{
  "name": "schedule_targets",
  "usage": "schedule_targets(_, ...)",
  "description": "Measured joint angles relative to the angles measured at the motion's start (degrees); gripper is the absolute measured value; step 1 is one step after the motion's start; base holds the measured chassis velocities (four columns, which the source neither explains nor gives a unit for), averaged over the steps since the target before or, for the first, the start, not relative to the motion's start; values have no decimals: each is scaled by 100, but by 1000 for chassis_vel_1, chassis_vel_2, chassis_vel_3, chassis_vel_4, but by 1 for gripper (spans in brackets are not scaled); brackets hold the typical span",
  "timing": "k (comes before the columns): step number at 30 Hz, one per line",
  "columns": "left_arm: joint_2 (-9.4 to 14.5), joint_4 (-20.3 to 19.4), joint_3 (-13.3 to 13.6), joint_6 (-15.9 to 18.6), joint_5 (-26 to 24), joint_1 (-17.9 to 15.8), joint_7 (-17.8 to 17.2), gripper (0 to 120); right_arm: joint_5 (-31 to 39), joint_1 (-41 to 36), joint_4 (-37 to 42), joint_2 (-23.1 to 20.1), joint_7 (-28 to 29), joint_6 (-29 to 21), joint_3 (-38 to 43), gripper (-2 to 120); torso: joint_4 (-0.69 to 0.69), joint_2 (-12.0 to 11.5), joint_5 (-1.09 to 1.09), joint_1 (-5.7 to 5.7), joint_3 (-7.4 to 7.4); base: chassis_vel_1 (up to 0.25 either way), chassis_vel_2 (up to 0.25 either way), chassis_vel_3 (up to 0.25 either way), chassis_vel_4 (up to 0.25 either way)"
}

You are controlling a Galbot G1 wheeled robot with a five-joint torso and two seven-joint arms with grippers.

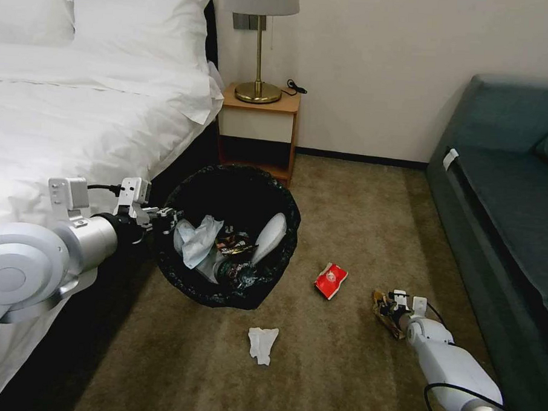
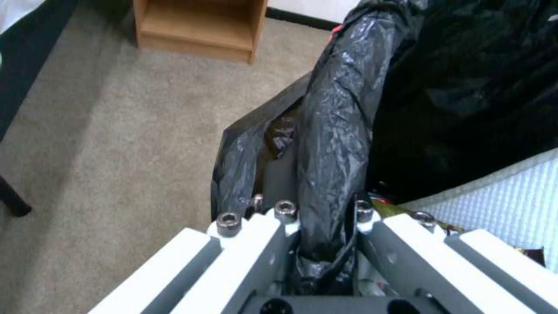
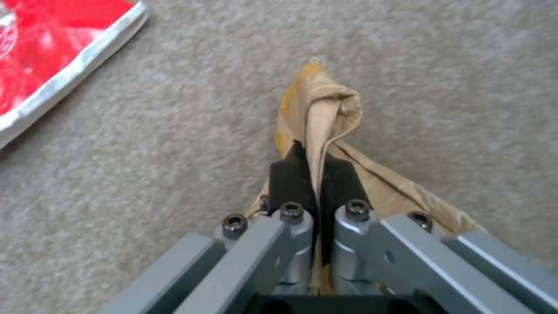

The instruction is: Pick up the trash bin, then pick up the garbage on the floor and place it into the trash bin.

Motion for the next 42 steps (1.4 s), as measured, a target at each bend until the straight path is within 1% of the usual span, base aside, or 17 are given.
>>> schedule_targets(6,1,-10,-1,0,-7,-4,-2,1,121,36,24,-71,107,0,16,0,0,0,1,0,0,0,0,0,0)
schedule_targets(12,-21,-99,-81,0,20,72,-41,1,213,-132,675,-255,213,-154,411,0,-1,0,1,0,0,0,0,0,0)
schedule_targets(15,-39,-227,-405,0,27,355,-12,1,402,-536,1993,-546,321,-509,885,0,-1,0,0,0,0,0,0,0,0)
schedule_targets(16,-39,-227,-405,0,27,355,-12,1,402,-536,1993,-546,321,-509,885,0,-1,0,0,0,0,0,0,0,0)
schedule_targets(17,-29,-274,-518,0,27,451,10,1,548,-672,2547,-677,383,-628,993,0,-1,0,0,0,0,0,0,0,0)
schedule_targets(18,-29,-274,-518,0,27,451,10,1,548,-672,2547,-677,383,-628,993,0,-1,0,0,0,0,0,0,0,0)
schedule_targets(20,4,-340,-673,0,24,588,43,1,848,-829,3560,-867,545,-816,1150,0,-1,0,0,0,-1,0,0,0,0)
schedule_targets(21,4,-340,-673,0,24,588,43,1,848,-829,3560,-867,545,-816,1150,0,-1,0,0,0,-1,0,0,0,0)
schedule_targets(22,6,-348,-691,0,24,620,46,1,967,-866,4004,-935,651,-882,1216,0,0,0,0,0,0,0,0,0,0)
schedule_targets(24,6,-349,-691,0,27,637,46,1,1045,-882,4333,-984,733,-937,1267,0,0,0,0,0,0,0,0,0,0)
schedule_targets(26,5,-353,-648,0,41,655,35,1,1394,-872,5062,-1118,890,-1086,1346,0,-2,0,1,0,0,0,0,0,0)
schedule_targets(27,5,-353,-648,0,41,655,35,1,1394,-872,5062,-1118,890,-1086,1346,0,-2,0,1,0,0,0,0,0,0)
schedule_targets(29,1,-356,-587,0,50,657,30,1,1811,-750,5762,-1259,1005,-1266,1381,0,-1,0,0,0,-1,0,0,0,0)
schedule_targets(30,1,-356,-587,0,50,657,30,1,1811,-750,5762,-1259,1005,-1266,1381,0,-1,0,0,0,-1,0,0,0,0)
schedule_targets(32,-13,-335,-469,0,67,604,26,1,2337,-477,6594,-1439,1063,-1454,1323,0,0,0,1,-1,0,0,0,0,0)
schedule_targets(38,-47,-262,-330,0,82,492,28,1,2838,-96,7223,-1565,1076,-1577,1059,0,0,0,-1,-1,-1,0,0,0,0)
schedule_targets(42,-64,-167,-187,0,83,337,41,1,3063,349,7664,-1563,772,-1758,644,0,0,0,0,-1,0,0,0,0,0)
